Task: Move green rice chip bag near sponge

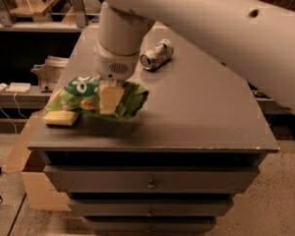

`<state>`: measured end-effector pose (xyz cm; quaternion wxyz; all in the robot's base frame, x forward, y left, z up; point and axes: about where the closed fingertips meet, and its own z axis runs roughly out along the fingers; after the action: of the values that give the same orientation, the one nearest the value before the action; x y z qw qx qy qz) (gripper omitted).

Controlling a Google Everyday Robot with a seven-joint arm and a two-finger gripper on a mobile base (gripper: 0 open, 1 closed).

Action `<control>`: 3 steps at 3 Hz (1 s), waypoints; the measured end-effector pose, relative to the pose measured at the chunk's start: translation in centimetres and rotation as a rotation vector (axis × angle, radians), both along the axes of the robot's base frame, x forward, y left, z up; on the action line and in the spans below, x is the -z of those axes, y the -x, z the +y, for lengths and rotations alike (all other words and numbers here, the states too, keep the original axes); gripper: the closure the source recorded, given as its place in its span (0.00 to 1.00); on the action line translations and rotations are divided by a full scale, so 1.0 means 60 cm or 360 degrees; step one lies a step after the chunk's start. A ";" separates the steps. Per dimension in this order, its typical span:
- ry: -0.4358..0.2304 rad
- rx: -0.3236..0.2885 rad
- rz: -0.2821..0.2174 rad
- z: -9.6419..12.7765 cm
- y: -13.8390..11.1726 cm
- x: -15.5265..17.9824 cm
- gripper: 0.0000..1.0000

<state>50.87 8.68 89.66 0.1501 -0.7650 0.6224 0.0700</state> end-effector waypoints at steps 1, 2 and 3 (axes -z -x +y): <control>0.0014 -0.0092 0.0021 0.043 0.006 0.021 1.00; 0.0009 -0.0100 0.0032 0.055 -0.002 0.035 0.83; 0.0000 -0.0091 0.0029 0.052 -0.017 0.041 0.59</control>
Offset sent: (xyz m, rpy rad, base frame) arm 0.0092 0.0401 -0.0319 -0.0011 0.0329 0.0636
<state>51.87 11.78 87.23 0.1425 -0.7817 0.6017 0.0813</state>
